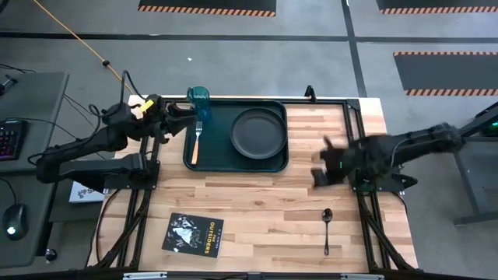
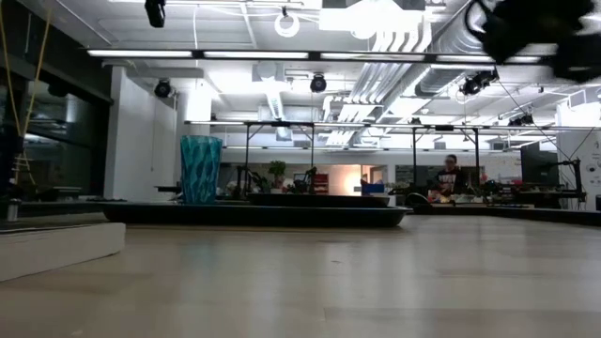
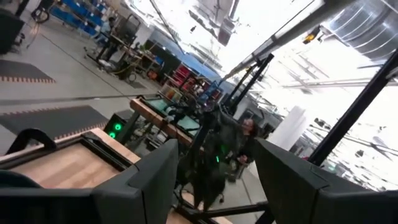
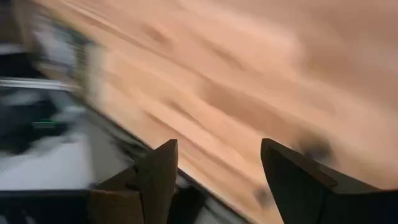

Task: Pick and place plate/cup/fork/spoon on tray
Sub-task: Put the black spoon on the dark green tray to the right side of the light orange fork

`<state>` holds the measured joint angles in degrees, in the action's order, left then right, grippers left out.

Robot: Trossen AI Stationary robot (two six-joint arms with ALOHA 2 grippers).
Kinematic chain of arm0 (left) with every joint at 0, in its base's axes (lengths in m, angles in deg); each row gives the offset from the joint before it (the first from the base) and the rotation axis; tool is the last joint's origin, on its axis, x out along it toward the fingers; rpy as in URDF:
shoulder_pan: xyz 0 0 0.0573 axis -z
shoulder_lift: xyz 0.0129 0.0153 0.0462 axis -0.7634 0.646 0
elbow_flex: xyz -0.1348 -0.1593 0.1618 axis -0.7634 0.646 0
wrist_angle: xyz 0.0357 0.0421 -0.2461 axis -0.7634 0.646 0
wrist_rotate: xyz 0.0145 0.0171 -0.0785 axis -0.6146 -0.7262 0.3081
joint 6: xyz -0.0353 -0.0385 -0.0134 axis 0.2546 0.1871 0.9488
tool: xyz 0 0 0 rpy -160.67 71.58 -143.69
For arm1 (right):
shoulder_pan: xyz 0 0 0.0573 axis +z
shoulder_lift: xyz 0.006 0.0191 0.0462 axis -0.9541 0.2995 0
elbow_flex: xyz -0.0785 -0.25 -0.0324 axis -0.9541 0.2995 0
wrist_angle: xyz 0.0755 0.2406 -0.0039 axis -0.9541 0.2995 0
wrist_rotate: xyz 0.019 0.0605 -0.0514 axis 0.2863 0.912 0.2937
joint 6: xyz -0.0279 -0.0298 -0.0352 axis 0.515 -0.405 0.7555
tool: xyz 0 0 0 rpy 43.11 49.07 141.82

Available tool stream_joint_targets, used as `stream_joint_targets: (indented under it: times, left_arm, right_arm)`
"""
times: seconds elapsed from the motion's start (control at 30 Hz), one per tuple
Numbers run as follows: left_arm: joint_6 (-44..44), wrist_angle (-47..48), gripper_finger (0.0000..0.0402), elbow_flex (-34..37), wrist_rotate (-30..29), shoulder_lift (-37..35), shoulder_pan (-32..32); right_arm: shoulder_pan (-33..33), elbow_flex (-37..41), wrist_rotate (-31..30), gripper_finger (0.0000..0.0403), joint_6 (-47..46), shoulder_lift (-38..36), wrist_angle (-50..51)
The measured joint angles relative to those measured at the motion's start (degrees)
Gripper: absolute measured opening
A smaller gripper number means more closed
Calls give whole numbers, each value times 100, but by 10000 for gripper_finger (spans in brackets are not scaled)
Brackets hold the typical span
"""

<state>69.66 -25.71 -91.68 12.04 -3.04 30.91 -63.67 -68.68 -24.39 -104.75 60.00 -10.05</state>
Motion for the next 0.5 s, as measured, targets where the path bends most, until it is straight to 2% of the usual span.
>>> stream_joint_targets:
  times: [0.07, 0.17, 0.27, 0.4, 0.5]
  left_arm:
    - [54, 3, 205, 0, 46, 0, -30]
    - [76, 9, 204, 0, 56, 6, -48]
    - [76, 9, 204, 0, 56, 10, -55]
    - [76, 9, 204, 0, 59, 7, -55]
    - [76, 7, 204, 0, 59, 7, -55]
  right_arm:
    - [781, 1, -54, 223, -994, 291, 270]
    - [1821, 1, -75, 223, -2393, 809, 139]
    - [2559, 1, -75, 223, -3512, 1427, -129]
    - [3100, 2, -64, 223, -4478, 2324, -426]
    - [3231, 0, -36, 223, -4643, 2910, -742]
